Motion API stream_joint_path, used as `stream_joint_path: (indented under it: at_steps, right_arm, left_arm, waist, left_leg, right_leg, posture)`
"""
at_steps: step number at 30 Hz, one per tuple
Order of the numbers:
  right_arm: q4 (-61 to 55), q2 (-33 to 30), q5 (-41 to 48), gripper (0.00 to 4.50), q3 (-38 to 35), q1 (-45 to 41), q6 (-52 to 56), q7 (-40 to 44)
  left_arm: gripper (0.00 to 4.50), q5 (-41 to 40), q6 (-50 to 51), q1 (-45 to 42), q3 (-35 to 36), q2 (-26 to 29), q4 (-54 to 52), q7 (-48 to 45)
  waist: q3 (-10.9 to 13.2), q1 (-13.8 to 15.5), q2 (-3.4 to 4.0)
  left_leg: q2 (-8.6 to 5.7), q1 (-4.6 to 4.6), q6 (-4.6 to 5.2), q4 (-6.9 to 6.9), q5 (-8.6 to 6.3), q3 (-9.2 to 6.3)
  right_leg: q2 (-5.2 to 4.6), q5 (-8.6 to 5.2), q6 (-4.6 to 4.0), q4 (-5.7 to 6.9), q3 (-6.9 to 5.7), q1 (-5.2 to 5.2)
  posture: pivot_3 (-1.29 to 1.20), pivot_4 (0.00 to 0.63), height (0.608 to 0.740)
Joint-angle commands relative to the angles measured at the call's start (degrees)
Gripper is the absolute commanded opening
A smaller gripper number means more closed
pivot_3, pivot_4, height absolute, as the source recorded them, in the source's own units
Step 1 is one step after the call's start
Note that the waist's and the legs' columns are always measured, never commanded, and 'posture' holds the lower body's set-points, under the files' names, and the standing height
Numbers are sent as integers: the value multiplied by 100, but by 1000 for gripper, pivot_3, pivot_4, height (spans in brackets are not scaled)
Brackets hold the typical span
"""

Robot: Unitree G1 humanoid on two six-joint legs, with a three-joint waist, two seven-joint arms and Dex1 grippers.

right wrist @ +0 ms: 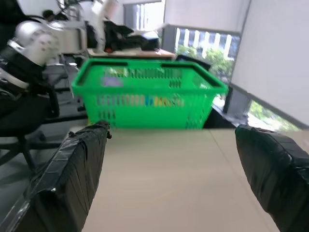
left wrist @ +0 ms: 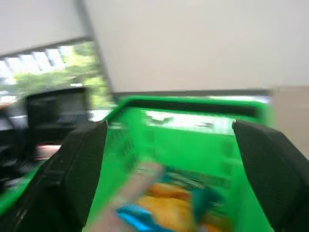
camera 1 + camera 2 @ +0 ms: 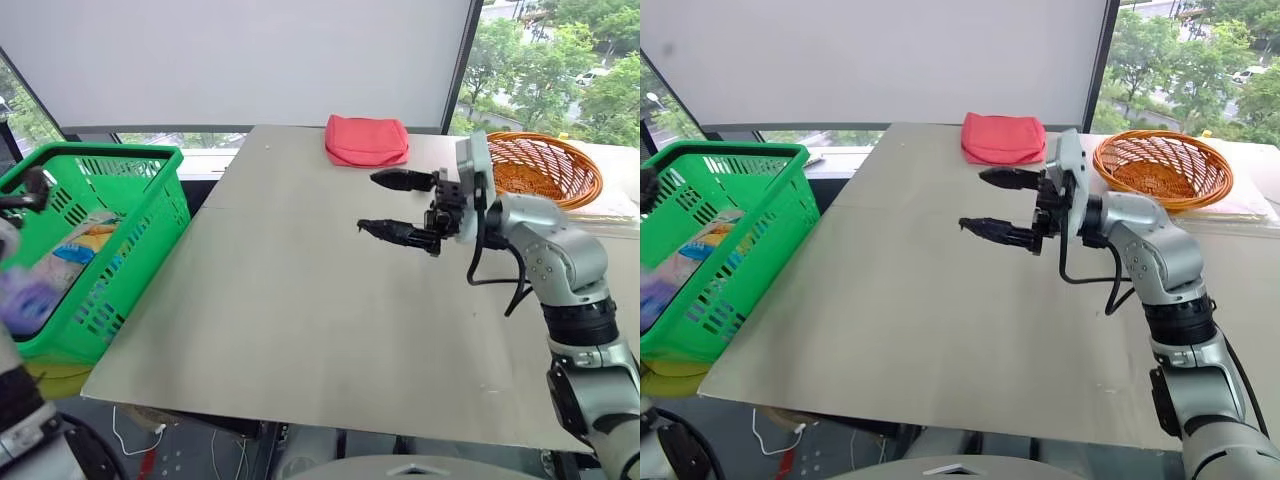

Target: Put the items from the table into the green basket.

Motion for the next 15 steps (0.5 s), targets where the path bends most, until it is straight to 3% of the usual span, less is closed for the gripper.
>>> stream_joint_path:
  at_steps: [1, 3, 7, 11, 15]
  right_arm:
    - [420, -306, -658, 4500, -286, 737, -916, -144]
    - [680, -348, -901, 4500, -385, 1100, -1319, -279]
    - [1171, -511, -1333, 4500, -548, 1858, -2124, -359]
    - [1387, -520, -1421, 4500, -819, 2345, -2513, -575]
    - [1259, -499, -1425, 4500, -938, 2668, -2605, -706]
  left_arm:
    - [4354, -307, -374, 959, -1288, -700, -1459, -469]
    - [4354, -215, -609, 1388, -1949, -1038, -1899, -519]
    - [4354, 352, -1238, 1983, -2839, -1143, -1748, -680]
    - [4354, 605, -1796, 2053, -3147, -1392, -1195, -613]
    - [4354, 820, -2298, 2016, -3198, -1480, -625, -608]
  waist:
    - [-6, -3, -6]
    - [-9, 4, -12]
    - [-6, -25, 21]
    - [-9, -41, 85]
    - [-5, -123, 89]
  left_leg:
    - [0, 0, 1, 0, 0, 2]
    - [2, -3, 7, 1, -4, 9]
    - [17, 2, 35, 1, 9, 19]
    - [47, 36, 38, 3, 11, 20]
    - [54, 88, 39, 5, 12, 32]
  right_leg:
    - [0, 0, 0, -2, 2, 0]
    - [-1, 0, 0, -5, 3, 3]
    - [14, 0, -4, 7, 9, -3]
    - [49, 7, -24, 4, 8, 31]
    - [61, -5, -37, 0, 18, 80]
  posture:
    - [66, 0, 740]
    - [68, 0, 740]
    - [63, 0, 740]
    - [30, 0, 740]
    - [8, 0, 740]
